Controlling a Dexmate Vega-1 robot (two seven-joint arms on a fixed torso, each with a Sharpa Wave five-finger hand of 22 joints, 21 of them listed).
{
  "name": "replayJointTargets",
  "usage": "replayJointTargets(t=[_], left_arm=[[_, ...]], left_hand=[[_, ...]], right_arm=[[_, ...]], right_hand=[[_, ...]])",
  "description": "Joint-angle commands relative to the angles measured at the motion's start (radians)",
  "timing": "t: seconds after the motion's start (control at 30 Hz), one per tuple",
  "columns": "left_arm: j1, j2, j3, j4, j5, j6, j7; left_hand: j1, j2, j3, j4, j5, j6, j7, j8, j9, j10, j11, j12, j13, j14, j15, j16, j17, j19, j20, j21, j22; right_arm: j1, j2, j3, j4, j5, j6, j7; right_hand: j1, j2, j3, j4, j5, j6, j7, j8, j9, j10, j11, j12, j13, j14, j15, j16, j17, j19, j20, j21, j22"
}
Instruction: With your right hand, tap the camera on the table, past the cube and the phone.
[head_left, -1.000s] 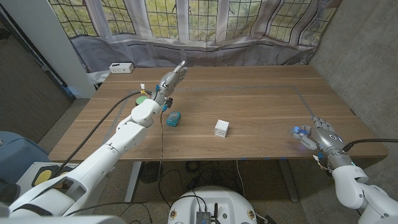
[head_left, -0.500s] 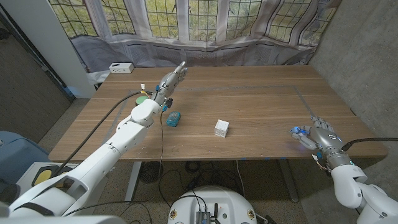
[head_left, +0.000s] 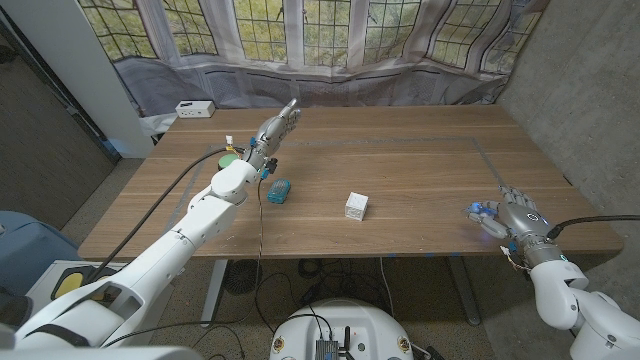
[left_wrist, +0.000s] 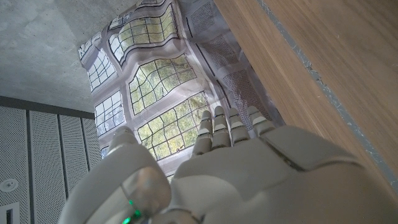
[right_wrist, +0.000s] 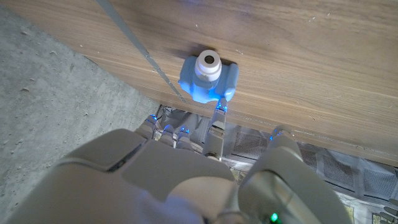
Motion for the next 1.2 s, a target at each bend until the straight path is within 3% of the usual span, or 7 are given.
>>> replayJointTargets(t=[0.03, 0.77, 1.2], left_arm=[[-0.003, -0.006, -0.002, 0.018, -0.007, -0.011, -0.007], [0.005, 0.001, -0.009, 0.015, -0.013, -0.015, -0.007], [0.010, 0.000, -0.009, 0.012, -0.017, -0.019, -0.011]], left_hand=[[0.000, 0.006, 0.005, -0.005, 0.000, 0.005, 0.001, -0.003, 0.006, 0.005, 0.000, -0.002, 0.003, 0.008, 0.000, -0.001, 0.003, 0.003, 0.007, -0.004, 0.001], [0.000, 0.007, 0.006, -0.005, 0.000, 0.007, 0.000, -0.004, 0.006, 0.004, -0.002, -0.004, 0.003, 0.006, 0.001, -0.002, 0.003, 0.001, 0.010, -0.005, 0.001], [-0.001, 0.008, 0.006, -0.006, 0.000, 0.008, 0.000, -0.004, 0.006, 0.003, -0.004, -0.005, 0.003, 0.007, -0.001, -0.002, 0.003, 0.001, 0.009, -0.004, 0.001]], right_arm=[[0.020, -0.032, -0.027, -0.012, 0.014, -0.061, 0.012], [0.032, -0.078, -0.053, -0.033, 0.053, -0.116, -0.023], [0.012, -0.084, -0.038, -0.043, 0.061, -0.115, -0.057]], right_hand=[[-0.002, 0.001, 0.007, -0.003, -0.006, 0.027, 0.005, 0.015, 0.007, 0.008, 0.003, 0.009, 0.005, -0.045, 0.000, 0.005, 0.003, 0.008, 0.003, 0.005, 0.003], [-0.003, -0.004, 0.007, -0.005, -0.005, 0.050, 0.007, 0.024, 0.016, 0.022, 0.006, 0.013, 0.005, -0.028, -0.001, 0.009, 0.004, 0.024, 0.013, 0.007, 0.002], [-0.001, -0.005, 0.009, -0.007, -0.004, 0.026, 0.004, 0.013, 0.018, 0.024, 0.004, 0.012, 0.006, -0.022, -0.002, 0.008, 0.004, 0.028, 0.012, 0.006, 0.002]])
